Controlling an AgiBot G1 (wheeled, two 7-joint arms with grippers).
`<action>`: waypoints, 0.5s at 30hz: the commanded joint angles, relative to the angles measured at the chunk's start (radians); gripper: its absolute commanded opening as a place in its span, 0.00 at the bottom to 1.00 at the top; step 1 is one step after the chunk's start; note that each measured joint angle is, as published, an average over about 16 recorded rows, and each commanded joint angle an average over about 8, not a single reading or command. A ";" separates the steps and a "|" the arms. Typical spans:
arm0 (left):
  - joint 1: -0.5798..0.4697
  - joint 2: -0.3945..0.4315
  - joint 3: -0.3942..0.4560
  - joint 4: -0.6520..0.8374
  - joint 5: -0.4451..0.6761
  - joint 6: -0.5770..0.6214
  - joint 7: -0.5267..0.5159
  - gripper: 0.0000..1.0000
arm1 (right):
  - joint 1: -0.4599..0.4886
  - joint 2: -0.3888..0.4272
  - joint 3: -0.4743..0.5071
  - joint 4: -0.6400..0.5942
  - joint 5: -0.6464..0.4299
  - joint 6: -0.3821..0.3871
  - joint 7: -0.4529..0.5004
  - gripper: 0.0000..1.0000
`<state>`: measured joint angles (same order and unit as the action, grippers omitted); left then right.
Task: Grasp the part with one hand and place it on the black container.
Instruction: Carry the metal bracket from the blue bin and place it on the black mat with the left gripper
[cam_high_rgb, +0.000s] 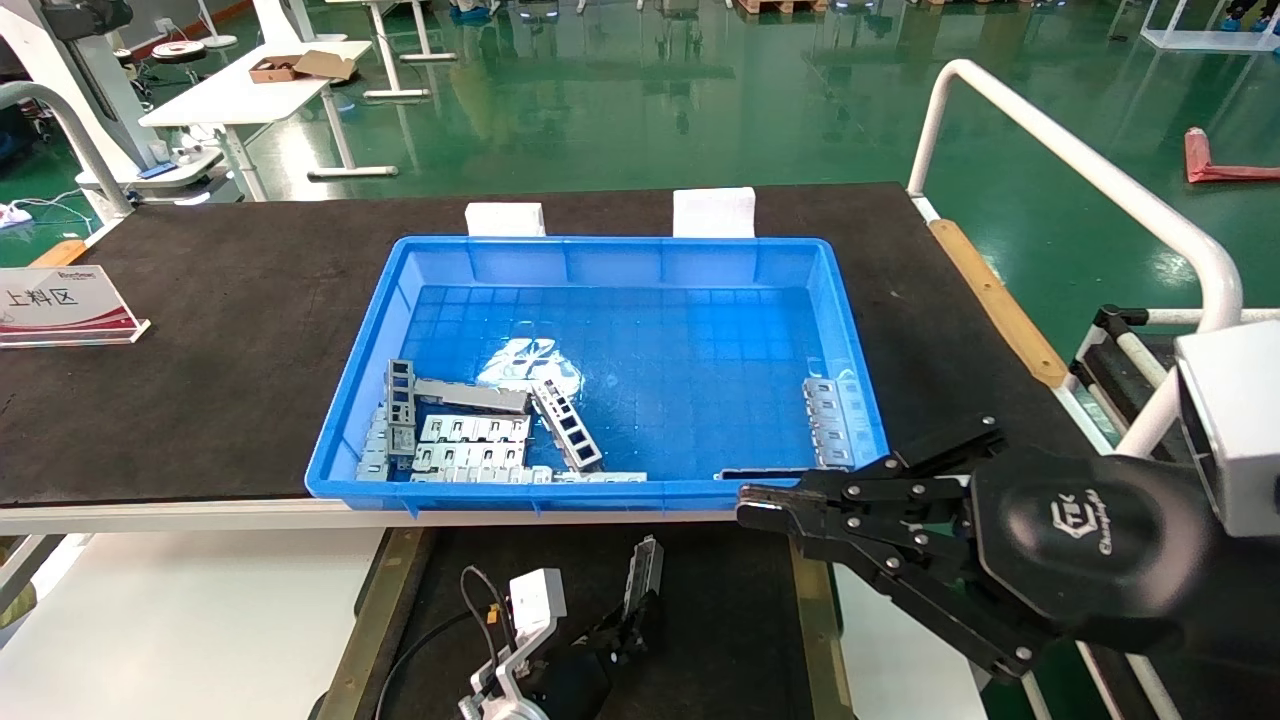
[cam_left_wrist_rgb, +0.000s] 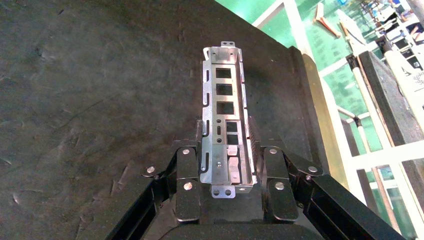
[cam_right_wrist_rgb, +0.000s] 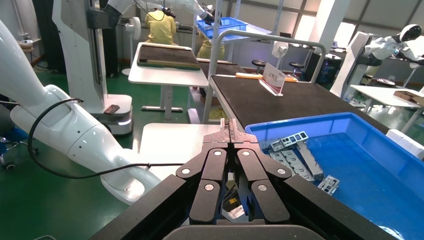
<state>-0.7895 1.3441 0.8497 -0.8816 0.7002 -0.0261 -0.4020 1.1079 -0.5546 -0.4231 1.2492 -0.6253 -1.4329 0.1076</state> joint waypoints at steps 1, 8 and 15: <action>-0.002 0.004 -0.002 0.008 -0.002 -0.002 -0.003 0.00 | 0.000 0.000 0.000 0.000 0.000 0.000 0.000 0.00; -0.001 0.006 -0.002 0.014 0.001 0.001 -0.007 0.28 | 0.000 0.000 0.000 0.000 0.000 0.000 0.000 0.74; 0.000 0.008 0.003 0.017 -0.002 -0.008 -0.016 1.00 | 0.000 0.000 0.000 0.000 0.000 0.000 0.000 1.00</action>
<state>-0.7890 1.3514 0.8538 -0.8658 0.6991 -0.0350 -0.4186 1.1079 -0.5546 -0.4231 1.2492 -0.6252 -1.4329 0.1076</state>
